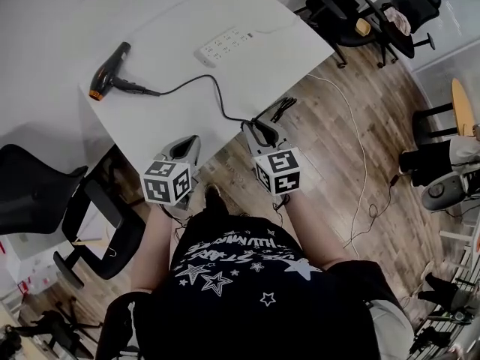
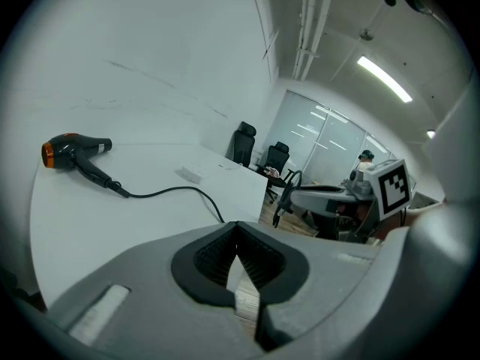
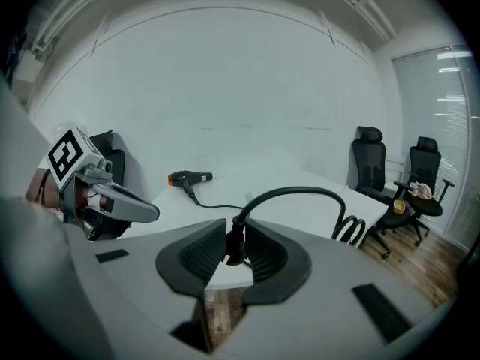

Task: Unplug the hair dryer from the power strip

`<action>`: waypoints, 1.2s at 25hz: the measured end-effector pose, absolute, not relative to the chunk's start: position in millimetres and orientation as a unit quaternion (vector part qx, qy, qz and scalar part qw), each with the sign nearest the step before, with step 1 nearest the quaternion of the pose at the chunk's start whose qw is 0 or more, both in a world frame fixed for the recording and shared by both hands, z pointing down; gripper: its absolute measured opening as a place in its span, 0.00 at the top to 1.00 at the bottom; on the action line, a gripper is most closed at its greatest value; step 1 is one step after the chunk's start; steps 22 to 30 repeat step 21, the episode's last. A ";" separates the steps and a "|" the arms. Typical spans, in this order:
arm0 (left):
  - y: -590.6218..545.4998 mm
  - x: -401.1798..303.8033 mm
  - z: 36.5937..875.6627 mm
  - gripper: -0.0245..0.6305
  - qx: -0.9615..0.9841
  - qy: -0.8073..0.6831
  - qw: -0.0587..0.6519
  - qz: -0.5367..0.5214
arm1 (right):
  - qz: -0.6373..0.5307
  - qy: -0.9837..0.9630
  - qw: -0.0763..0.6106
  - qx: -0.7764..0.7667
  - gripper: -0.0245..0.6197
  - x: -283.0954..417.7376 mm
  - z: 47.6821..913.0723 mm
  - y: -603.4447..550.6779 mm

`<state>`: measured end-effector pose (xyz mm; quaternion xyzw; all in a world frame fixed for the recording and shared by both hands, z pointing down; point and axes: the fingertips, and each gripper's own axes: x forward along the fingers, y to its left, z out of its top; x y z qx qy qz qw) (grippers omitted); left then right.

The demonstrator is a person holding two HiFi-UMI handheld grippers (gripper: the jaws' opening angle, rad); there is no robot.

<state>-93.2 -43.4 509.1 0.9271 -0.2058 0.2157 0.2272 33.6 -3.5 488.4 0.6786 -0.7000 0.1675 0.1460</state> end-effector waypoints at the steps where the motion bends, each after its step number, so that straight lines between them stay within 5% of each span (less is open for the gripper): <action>1: -34.7 -93.7 507.9 0.95 0.927 -0.207 0.227 0.216 | 0.169 -0.703 0.144 0.676 0.83 31.9 489.5 3.8; 30: 94.2 -111.0 492.0 0.95 0.920 -0.257 0.225 0.192 | 0.186 -0.737 0.110 0.640 0.84 18.3 488.7 130.0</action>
